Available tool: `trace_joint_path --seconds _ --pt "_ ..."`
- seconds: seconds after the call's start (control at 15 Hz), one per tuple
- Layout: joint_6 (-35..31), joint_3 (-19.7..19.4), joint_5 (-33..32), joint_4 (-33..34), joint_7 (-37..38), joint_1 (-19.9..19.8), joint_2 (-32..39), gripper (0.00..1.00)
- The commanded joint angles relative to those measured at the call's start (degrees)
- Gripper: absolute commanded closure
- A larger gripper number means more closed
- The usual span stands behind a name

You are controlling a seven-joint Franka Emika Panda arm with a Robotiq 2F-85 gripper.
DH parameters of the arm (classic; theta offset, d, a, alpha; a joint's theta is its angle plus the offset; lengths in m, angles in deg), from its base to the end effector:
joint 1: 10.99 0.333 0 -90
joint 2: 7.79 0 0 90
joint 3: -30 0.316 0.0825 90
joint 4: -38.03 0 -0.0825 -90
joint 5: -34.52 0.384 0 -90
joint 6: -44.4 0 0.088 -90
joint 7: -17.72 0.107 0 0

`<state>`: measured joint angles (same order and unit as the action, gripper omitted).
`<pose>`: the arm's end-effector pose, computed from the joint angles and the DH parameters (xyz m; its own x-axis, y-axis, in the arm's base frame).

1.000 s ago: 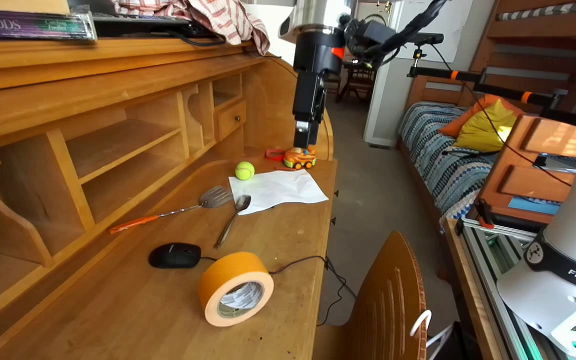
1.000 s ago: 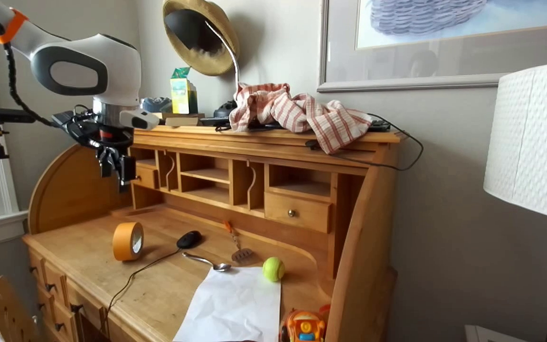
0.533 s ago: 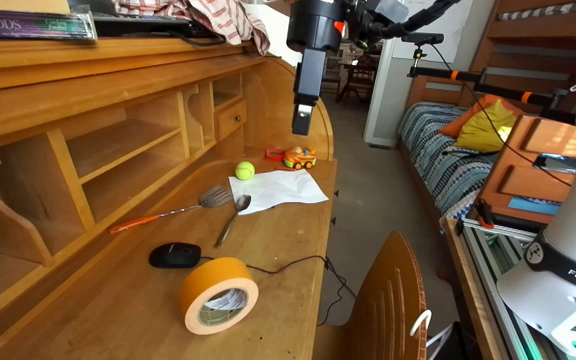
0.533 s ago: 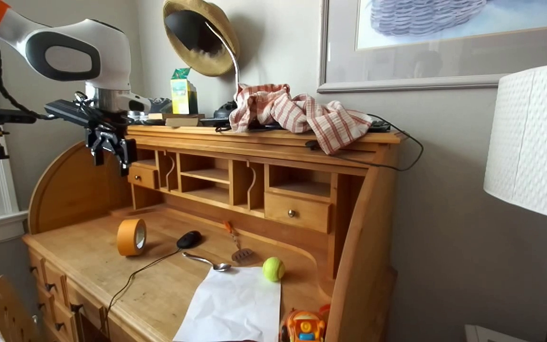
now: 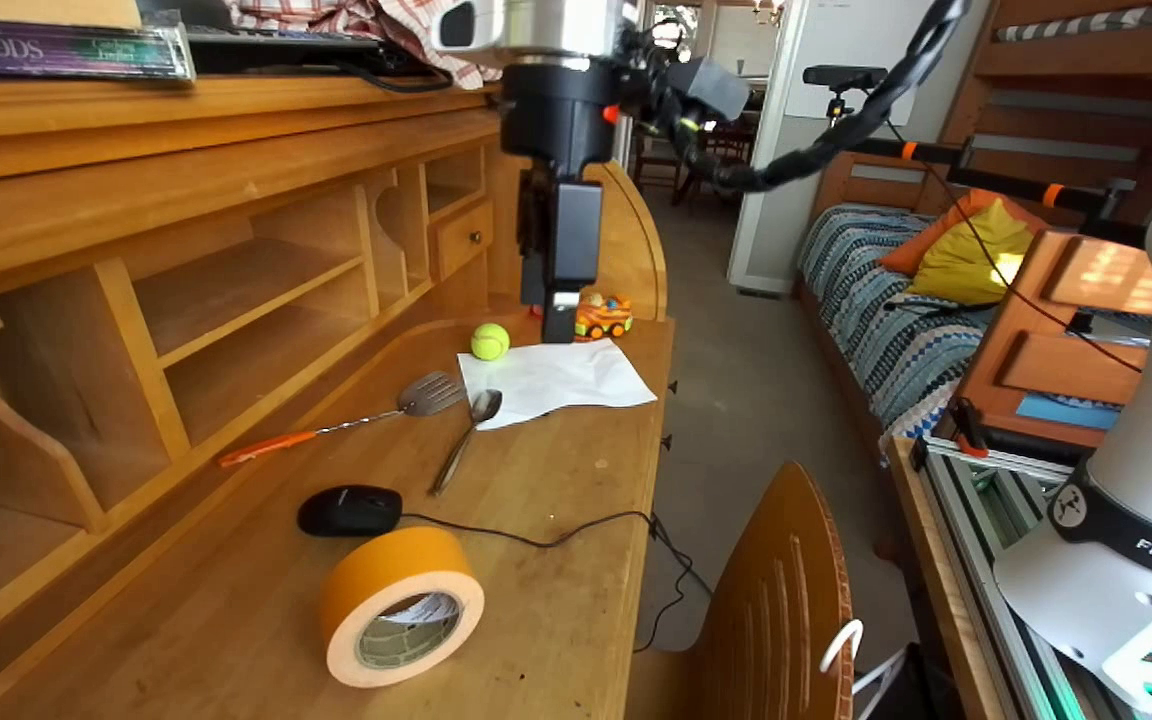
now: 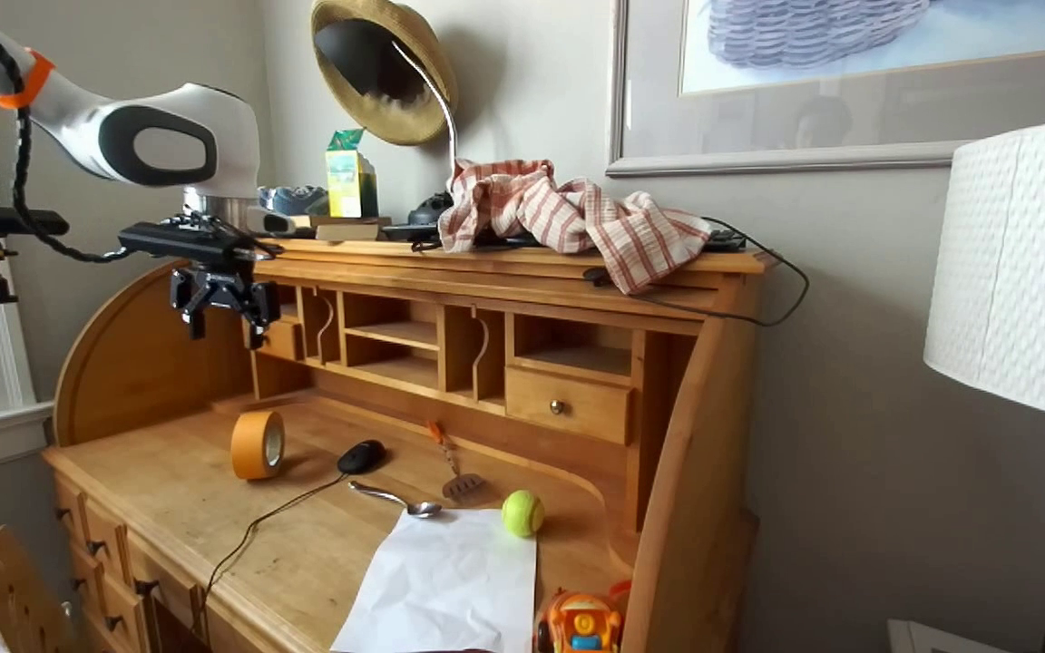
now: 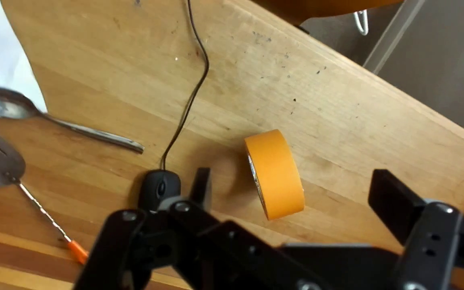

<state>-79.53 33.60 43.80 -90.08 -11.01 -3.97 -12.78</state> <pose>0.5012 0.1008 0.4088 0.8272 0.5576 0.0696 0.5619 -0.8199 -0.1097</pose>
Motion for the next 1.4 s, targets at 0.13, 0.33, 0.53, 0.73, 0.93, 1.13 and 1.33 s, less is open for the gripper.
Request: trace_joint_path --seconds 0.13,0.33,0.53,0.73,0.93,1.13,1.33 --pt "-9.25 4.22 -7.77 8.47 0.04 1.79 15.12 0.00" --pt "-14.47 5.87 -9.54 11.31 3.04 2.29 20.67 0.00" --pt "-17.22 6.86 -12.61 13.86 4.95 3.37 24.74 0.00" --pt "-18.63 7.64 -14.33 17.22 5.78 4.07 28.85 0.00" --pt "-17.83 8.04 -15.49 21.73 5.93 4.84 33.51 0.00" --pt "-17.79 9.33 -14.15 25.66 4.64 4.48 38.28 0.00" --pt "-17.27 10.35 -13.57 29.32 4.30 4.34 42.39 0.09"
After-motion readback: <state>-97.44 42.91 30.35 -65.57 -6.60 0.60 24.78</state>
